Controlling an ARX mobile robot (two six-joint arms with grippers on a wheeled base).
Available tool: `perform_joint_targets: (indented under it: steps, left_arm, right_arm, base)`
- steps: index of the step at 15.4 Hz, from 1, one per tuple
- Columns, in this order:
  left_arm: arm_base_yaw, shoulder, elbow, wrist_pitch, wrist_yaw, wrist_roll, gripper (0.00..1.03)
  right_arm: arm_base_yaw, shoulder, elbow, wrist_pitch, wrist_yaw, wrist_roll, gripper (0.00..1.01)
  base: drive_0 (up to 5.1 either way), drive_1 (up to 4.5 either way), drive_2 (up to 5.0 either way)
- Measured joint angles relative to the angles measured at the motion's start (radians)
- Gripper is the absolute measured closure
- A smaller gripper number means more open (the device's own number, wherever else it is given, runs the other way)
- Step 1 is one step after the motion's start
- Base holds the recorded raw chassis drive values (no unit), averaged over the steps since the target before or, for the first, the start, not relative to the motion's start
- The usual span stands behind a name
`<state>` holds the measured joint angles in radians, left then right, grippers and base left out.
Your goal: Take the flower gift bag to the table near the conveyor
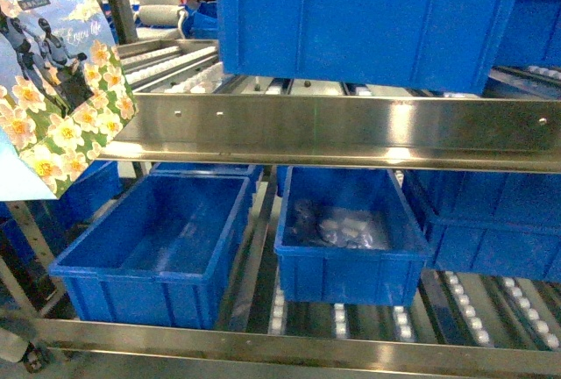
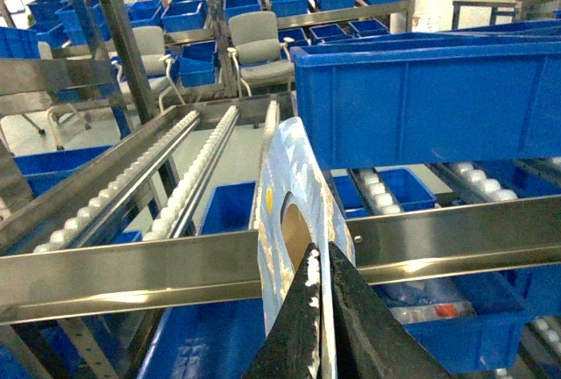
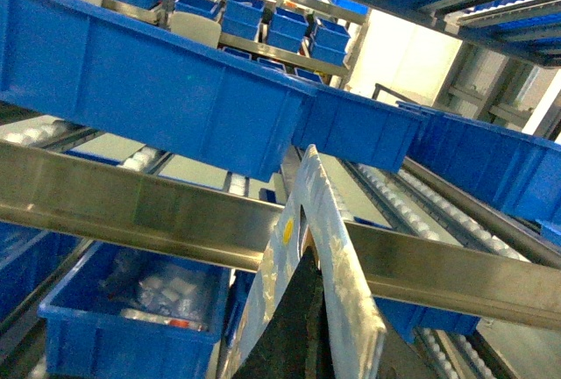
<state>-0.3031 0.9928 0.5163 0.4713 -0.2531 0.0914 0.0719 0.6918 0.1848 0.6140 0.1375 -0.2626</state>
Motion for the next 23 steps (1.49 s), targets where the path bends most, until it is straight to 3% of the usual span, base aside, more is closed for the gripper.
perform_joint_targets:
  steps: [23]
  left_arm:
    - [0.000, 0.000, 0.000, 0.001, 0.001, 0.000, 1.01]
  right_arm:
    - [0.000, 0.000, 0.000, 0.000, 0.000, 0.000, 0.99]
  base:
    - [-4.8, 2.29, 2.8]
